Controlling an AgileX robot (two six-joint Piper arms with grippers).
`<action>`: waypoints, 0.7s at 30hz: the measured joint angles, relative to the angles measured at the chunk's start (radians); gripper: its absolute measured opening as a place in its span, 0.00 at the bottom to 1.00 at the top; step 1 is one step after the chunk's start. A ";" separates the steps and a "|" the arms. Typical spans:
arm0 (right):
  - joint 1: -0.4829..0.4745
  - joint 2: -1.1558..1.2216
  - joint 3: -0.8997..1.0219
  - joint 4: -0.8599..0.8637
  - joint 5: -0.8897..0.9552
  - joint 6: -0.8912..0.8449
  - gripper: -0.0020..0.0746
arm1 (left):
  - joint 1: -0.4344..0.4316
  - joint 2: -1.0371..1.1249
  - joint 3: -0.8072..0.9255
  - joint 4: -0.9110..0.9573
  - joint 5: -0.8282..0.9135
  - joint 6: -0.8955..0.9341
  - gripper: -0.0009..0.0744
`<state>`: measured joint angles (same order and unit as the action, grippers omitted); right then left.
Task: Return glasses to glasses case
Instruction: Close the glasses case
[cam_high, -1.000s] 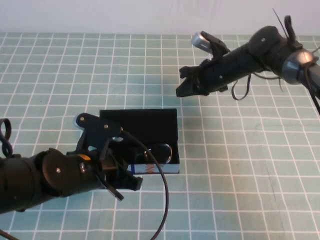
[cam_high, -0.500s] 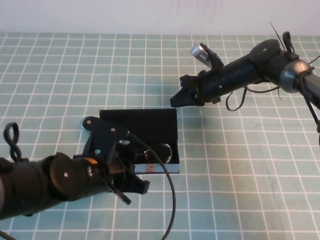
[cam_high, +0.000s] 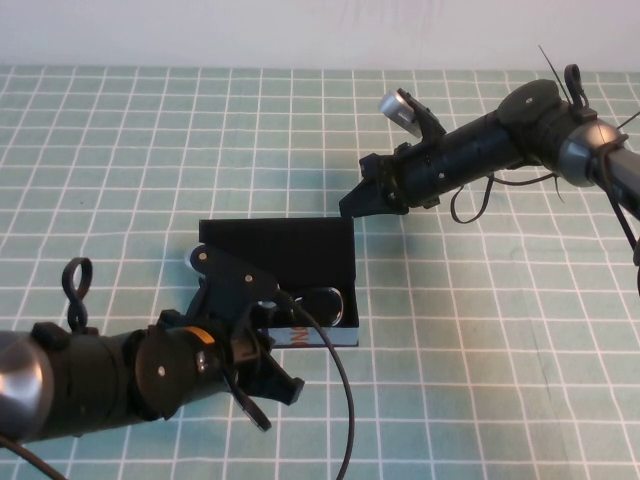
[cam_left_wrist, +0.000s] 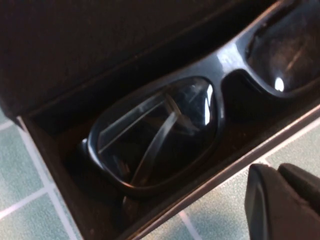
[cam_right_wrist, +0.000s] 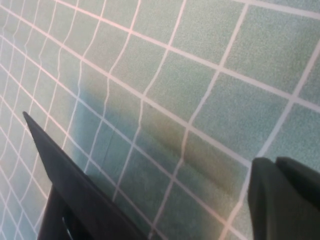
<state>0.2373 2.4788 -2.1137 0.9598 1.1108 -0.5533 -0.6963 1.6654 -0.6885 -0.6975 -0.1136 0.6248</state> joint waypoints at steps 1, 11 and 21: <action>0.000 0.000 0.000 0.000 0.000 0.000 0.01 | 0.000 0.001 0.000 0.005 0.002 0.001 0.01; 0.000 0.000 0.000 0.041 0.025 -0.031 0.01 | 0.000 0.011 0.000 0.021 0.005 -0.045 0.01; 0.000 0.000 0.000 0.043 0.089 -0.060 0.01 | 0.000 0.042 0.000 0.021 -0.032 -0.056 0.01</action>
<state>0.2373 2.4788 -2.1137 1.0030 1.1998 -0.6130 -0.6963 1.7074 -0.6885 -0.6768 -0.1461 0.5685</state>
